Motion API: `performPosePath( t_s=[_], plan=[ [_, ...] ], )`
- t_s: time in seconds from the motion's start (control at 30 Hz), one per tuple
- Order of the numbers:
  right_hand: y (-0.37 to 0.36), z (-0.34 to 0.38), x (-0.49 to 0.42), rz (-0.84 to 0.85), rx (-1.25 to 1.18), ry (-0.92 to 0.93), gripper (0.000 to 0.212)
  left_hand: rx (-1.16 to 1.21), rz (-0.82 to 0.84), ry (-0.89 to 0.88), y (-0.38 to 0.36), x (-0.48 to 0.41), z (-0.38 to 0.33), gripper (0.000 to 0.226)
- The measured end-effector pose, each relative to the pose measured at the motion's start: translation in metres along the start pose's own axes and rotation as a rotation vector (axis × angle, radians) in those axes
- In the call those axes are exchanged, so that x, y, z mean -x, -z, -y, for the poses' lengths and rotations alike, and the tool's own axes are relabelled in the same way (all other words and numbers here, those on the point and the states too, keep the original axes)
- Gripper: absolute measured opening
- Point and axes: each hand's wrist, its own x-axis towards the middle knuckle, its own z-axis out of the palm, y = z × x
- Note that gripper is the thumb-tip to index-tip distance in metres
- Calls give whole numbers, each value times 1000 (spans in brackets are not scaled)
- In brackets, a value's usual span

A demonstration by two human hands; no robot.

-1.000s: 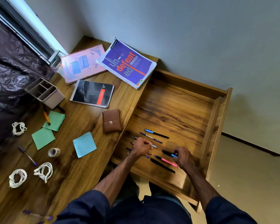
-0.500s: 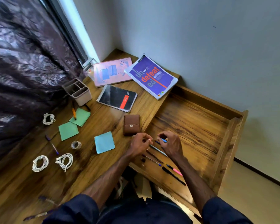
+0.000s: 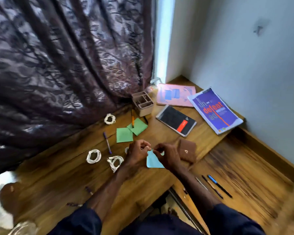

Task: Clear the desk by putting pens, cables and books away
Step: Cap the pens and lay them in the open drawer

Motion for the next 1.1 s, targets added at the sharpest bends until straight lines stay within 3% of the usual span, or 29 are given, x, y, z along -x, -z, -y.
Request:
performPosePath(
  t_s=[0.27, 0.43, 0.6, 0.7, 0.87, 1.1],
  plan=[
    [-65, 49, -43, 211, 120, 4, 9, 87, -158, 172, 66, -14, 63, 16],
    [-100, 70, -66, 298, 124, -37, 12, -28, -242, 261, 98, -20, 95, 14],
    [-122, 81, -93, 362, 150, -187, 11, -289, -392, 292, 116, -31, 115, 14],
    [-128, 77, -110, 328, 161, -231, 8, -449, -366, 259, 119, -48, 118, 13],
    [-126, 65, -141, 194, 158, -244, 15, -645, -214, 303, 114, -84, 115, 33],
    [-121, 56, -191, 151, 193, -241, 12, -648, -214, 347, 112, -103, 123, 33]
  ],
)
